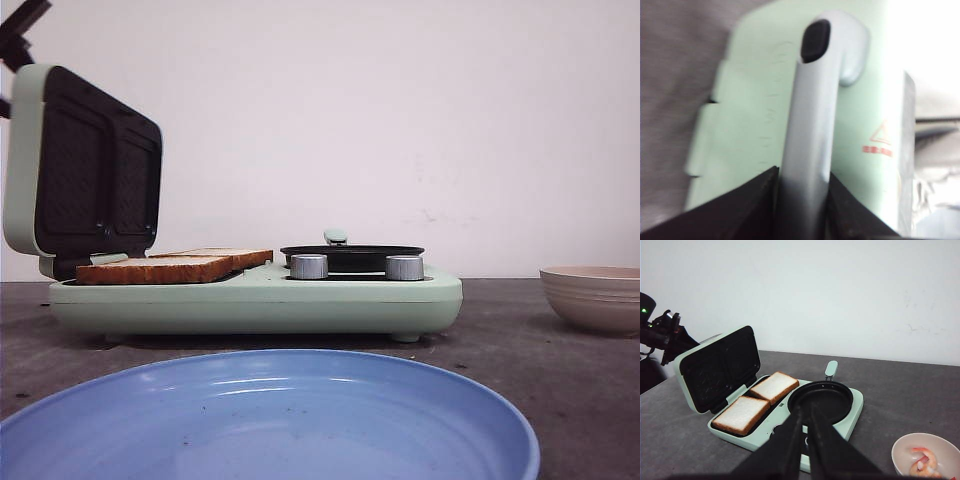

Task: Make breakfast with bread and shrimp
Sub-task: 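Push the lid down with the left gripper to close it over the bread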

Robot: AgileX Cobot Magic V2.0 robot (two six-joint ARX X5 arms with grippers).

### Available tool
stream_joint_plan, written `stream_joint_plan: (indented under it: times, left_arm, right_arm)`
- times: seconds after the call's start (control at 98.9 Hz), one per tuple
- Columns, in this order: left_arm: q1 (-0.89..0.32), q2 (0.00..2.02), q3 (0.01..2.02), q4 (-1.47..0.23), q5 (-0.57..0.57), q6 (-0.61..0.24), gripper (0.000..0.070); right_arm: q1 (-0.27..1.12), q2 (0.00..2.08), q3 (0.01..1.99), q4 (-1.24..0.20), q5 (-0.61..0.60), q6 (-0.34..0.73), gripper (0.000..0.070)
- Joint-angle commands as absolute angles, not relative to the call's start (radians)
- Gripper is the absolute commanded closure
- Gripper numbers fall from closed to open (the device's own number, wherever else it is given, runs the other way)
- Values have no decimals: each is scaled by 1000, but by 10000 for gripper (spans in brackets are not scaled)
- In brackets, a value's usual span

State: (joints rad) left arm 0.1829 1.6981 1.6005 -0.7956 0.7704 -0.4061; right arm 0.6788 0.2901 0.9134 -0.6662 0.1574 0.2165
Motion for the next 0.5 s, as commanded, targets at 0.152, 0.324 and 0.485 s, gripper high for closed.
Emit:
stream_joint_plan:
  times: [0.152,0.324,0.485]
  left_arm:
    - [67,1716,1619,-742,763,-436,698]
    - [-37,1716,1619,-685,680,-435,697]
    - [-134,1722,1619,-644,528,-419,697]
  right_arm:
    - [685,292,921,-658,159,216,693]
    - [685,292,922,-658,159,216,693]
    - [685,292,922,-659,159,217,693]
